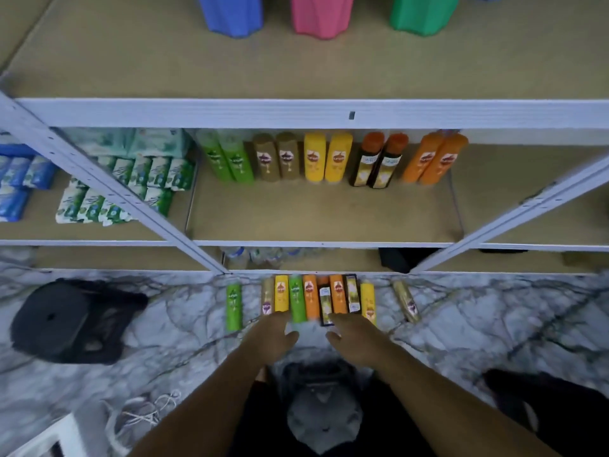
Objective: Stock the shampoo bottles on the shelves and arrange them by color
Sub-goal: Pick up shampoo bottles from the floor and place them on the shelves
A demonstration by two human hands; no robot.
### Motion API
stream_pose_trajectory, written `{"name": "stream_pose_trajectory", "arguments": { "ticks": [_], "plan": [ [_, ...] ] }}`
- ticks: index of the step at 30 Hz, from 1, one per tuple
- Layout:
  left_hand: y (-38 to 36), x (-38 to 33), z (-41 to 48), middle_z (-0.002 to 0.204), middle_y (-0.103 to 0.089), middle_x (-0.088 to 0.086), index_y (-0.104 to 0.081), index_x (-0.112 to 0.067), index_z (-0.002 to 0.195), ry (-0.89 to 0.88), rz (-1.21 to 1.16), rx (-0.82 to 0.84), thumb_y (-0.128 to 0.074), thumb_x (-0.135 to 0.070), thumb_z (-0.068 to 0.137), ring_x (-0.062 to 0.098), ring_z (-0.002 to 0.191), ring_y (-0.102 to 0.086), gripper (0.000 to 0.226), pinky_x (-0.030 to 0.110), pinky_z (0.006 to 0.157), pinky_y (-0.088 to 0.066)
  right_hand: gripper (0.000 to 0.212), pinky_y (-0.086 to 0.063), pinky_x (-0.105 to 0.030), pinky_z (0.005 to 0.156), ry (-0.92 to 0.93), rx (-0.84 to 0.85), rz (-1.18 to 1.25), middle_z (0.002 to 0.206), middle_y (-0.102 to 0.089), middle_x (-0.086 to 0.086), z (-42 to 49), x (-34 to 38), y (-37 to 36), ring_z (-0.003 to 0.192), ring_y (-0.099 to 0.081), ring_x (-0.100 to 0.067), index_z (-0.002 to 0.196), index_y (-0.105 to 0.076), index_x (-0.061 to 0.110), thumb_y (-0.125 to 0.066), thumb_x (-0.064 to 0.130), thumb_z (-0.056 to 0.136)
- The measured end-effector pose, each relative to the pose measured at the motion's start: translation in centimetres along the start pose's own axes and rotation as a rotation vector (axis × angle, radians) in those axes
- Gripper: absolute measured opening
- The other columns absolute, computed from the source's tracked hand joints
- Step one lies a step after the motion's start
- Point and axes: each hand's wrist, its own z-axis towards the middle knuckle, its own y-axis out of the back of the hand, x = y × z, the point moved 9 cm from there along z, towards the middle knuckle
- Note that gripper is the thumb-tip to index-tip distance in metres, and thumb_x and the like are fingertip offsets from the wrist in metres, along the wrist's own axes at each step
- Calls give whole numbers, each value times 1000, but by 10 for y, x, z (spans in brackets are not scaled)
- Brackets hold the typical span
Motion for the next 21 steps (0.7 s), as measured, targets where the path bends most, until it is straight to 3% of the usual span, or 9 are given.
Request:
{"name": "stream_pose_trajectory", "arguments": {
  "ticks": [5, 9, 12, 17, 21],
  "plan": [
    [-45, 47, 63, 152, -47, 9, -43, -13, 149, 39, -30, -5, -54, -32, 101, 25, 137, -45, 53, 33, 111, -37, 37, -51, -40, 92, -8, 23, 5, 116, -64, -3, 68, -33, -52, 106, -62, -24, 122, -56, 24, -45, 47, 96],
    [-92, 109, 142, 133, -60, 14, -56, -7, 129, 104, -64, -25, -55, -31, 98, 28, 114, -60, 39, 36, 94, -49, 29, -54, -39, 84, 18, 56, 20, 104, -66, 2, 152, -67, -110, 91, -62, -16, 111, -57, 27, -45, 48, 95],
    [-131, 151, 208, 130, -60, 14, -54, -7, 130, 116, -26, -60, -54, -34, 99, 30, 118, -58, 41, 35, 93, -45, 26, -52, -35, 81, 57, 79, 34, 100, -65, 1, 220, -89, -158, 87, -60, -15, 113, -58, 22, -47, 40, 99],
    [-178, 206, 287, 136, -58, 15, -51, -8, 137, 151, -13, -118, -56, -35, 97, 32, 121, -56, 48, 34, 95, -44, 52, -52, -42, 94, 108, 65, 45, 134, -61, -3, 324, -126, -231, 114, -61, -23, 141, -48, 28, -41, 51, 95],
    [-196, 236, 313, 116, -66, 18, -62, -8, 115, 153, -14, -194, -60, -27, 94, 34, 108, -61, 29, 36, 86, -47, 45, -51, -39, 93, 129, 17, 44, 131, -62, -9, 355, -116, -251, 113, -61, -28, 140, -50, 19, -47, 39, 101]
  ]
}}
